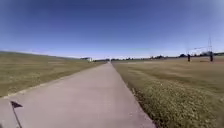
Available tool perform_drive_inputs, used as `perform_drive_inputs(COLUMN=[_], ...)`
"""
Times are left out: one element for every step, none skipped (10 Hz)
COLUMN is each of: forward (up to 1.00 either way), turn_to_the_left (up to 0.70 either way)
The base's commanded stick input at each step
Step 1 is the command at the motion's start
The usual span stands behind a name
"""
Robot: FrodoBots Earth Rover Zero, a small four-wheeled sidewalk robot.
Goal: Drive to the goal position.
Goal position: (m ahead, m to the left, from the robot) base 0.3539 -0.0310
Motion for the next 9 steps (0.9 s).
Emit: perform_drive_inputs(forward=[1.00, 1.00, 1.00, 1.00, 1.00, 1.00, 1.00, 1.00, 1.00], turn_to_the_left=[0.00, 0.00, 0.00, 0.00, 0.00, 0.00, 0.00, 0.00, 0.00])
